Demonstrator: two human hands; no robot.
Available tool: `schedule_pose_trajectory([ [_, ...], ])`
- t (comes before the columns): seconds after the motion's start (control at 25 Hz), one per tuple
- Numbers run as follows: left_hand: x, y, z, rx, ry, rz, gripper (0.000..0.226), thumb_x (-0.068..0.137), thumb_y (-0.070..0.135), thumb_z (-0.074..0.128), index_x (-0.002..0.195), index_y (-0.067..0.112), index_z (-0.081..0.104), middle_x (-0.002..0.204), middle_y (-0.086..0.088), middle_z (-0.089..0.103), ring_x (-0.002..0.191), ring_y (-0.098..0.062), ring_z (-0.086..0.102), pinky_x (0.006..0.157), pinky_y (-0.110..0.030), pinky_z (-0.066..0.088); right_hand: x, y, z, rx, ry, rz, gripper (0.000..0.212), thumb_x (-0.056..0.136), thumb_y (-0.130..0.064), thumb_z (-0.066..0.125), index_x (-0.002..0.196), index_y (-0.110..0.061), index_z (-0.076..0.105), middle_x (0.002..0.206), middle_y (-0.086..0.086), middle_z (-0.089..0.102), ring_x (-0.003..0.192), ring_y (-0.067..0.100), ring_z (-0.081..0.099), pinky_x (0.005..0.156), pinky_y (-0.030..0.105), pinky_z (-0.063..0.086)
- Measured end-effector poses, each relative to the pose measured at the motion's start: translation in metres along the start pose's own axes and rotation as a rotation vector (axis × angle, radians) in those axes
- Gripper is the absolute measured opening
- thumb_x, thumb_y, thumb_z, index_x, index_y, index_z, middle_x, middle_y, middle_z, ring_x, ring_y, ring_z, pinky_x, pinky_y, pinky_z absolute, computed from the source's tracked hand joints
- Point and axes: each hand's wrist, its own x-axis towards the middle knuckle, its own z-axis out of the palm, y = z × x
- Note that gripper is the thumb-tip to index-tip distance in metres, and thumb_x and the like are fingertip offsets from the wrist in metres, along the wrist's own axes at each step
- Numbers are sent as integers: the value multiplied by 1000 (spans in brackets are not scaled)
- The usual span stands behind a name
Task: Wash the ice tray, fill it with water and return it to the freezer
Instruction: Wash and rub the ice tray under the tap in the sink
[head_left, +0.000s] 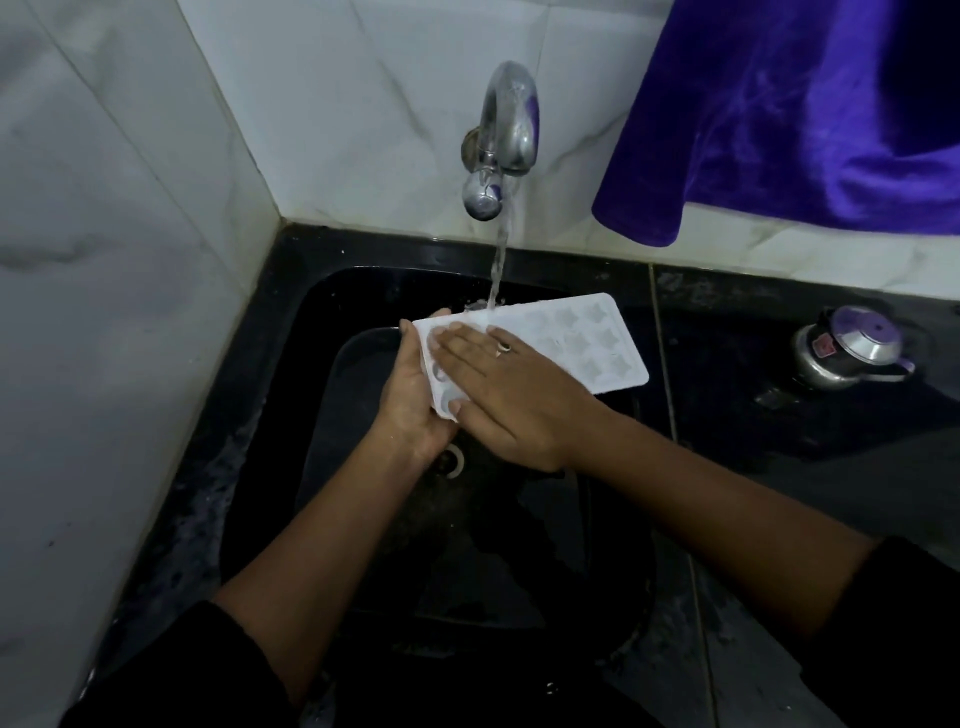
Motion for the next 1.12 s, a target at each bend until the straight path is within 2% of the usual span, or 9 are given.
schedule_pose_trajectory([
  [0.24,-4,6,-22,14,-6,52,65,100,64,46,146,20,59,144,-15,65,132,-37,62,113,-59,46,-8,27,15,28,134,182,68,105,-42,20,162,-7,30,169,12,29,158,23,22,129,44,14],
  [0.36,-8,3,-23,79,22,32,66,103,65,39,140,16,61,138,-14,69,124,-33,68,103,-51,55,1,8,21,123,197,357,66,105,-39,24,159,-3,35,165,16,36,155,25,29,129,42,14],
  [0.48,-15,0,-18,138,75,-6,72,103,68,37,137,11,65,136,-15,70,121,-29,70,107,-46,53,13,-21,34,166,197,209,62,105,-36,27,157,-3,38,164,16,37,155,24,30,128,43,18],
  [0.56,-19,4,-20,138,61,22,71,102,67,37,139,12,62,139,-16,68,126,-32,67,111,-51,49,5,-3,36,156,212,189,61,105,-35,26,156,-4,41,163,15,39,154,24,31,128,44,20],
  [0.72,-21,11,-30,172,90,128,62,106,63,37,135,16,65,139,-16,68,125,-37,67,110,-60,50,4,15,35,172,234,460,73,101,-43,15,155,-2,43,160,18,44,152,26,36,129,42,18],
  [0.8,-26,12,-25,177,113,128,60,107,61,35,135,17,65,130,-14,73,113,-31,74,97,-51,61,16,-10,39,220,236,361,68,103,-40,22,153,-1,44,159,19,44,150,28,38,127,44,22],
  [0.92,-36,15,-17,165,96,113,55,109,56,32,108,25,76,104,-5,81,90,-21,80,75,-38,66,10,-9,39,204,229,218,60,105,-34,29,154,-3,45,161,15,43,152,25,36,127,44,22],
  [1.0,-41,19,-18,190,98,146,56,110,56,30,104,25,77,108,-4,81,95,-21,79,81,-41,64,6,17,38,188,287,379,64,103,-37,24,152,-3,46,158,16,47,150,25,38,126,45,24],
  [1.12,-41,19,-22,203,110,176,55,109,58,30,124,21,67,124,-7,76,106,-25,76,79,-42,64,15,12,35,228,287,552,70,102,-41,19,150,1,48,154,20,50,145,30,44,124,45,28],
])
